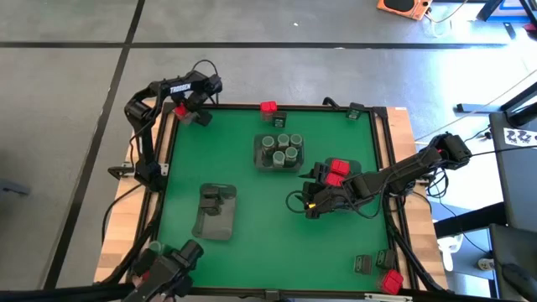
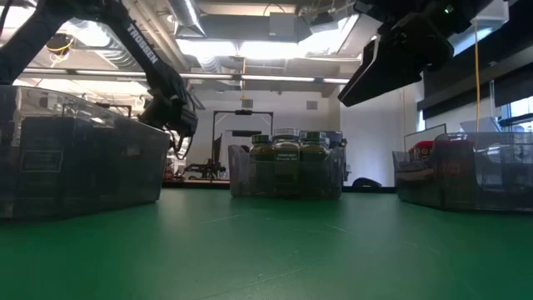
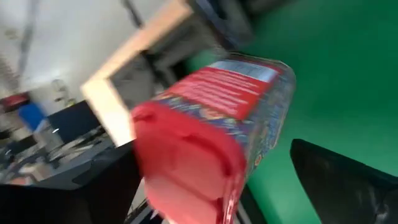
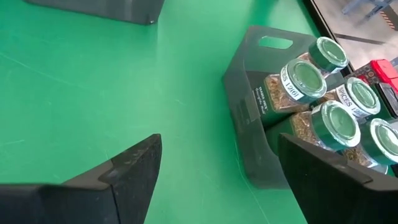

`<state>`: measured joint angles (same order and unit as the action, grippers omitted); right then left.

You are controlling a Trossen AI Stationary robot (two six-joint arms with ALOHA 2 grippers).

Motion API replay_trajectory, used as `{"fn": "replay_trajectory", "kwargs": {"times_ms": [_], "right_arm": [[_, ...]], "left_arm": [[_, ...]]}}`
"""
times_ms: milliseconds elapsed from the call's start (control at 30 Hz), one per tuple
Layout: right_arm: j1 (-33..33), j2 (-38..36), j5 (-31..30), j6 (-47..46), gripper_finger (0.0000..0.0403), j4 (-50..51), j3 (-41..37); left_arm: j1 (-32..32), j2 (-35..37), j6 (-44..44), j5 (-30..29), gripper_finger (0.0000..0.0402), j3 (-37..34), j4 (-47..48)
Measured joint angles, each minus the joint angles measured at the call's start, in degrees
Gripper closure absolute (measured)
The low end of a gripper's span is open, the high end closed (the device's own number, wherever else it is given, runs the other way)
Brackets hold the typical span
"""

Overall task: Sort spices by type
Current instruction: Put the red seasoning can into the right black bin

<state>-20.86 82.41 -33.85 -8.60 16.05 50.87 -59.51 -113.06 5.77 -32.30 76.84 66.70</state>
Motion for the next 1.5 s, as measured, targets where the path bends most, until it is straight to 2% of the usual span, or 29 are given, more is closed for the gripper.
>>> {"fn": "replay_trajectory", "kwargs": {"times_ms": [167,300,400,667,1000,1133,1300,1500], "right_arm": [[0.00,0.00,0.00,0.09,0.0086,-0.03,0.00],[0.00,0.00,0.00,0.11,0.0086,-0.02,0.00],[0.00,0.00,0.00,0.11,0.0086,-0.02,0.00],[-0.11,0.00,2.55,-0.13,0.0086,0.68,0.00],[-3.25,-5.36,6.82,-7.54,0.0086,11.42,0.80],[-6.04,-9.21,8.75,-10.79,0.0086,14.91,0.87],[-9.51,-13.32,11.92,-16.59,0.0086,20.50,0.87],[-13.95,-16.84,13.19,-24.53,0.0086,26.52,0.87]], "left_arm": [[0.60,-0.26,-5.01,8.05,0.0012,0.00,0.03],[1.66,-0.26,-6.67,10.54,0.0028,-0.01,0.08],[2.55,-0.26,-7.32,10.89,0.0067,-0.01,0.14],[5.85,0.59,-8.30,10.86,0.0216,-0.04,0.21],[16.88,12.30,-6.24,10.80,0.0216,-0.07,3.74],[23.69,18.06,-4.39,11.52,0.0212,-0.07,3.71],[33.16,23.47,-2.26,16.02,0.0211,-0.07,2.34],[45.44,24.88,0.67,17.32,0.0215,-0.04,-2.01]]}}
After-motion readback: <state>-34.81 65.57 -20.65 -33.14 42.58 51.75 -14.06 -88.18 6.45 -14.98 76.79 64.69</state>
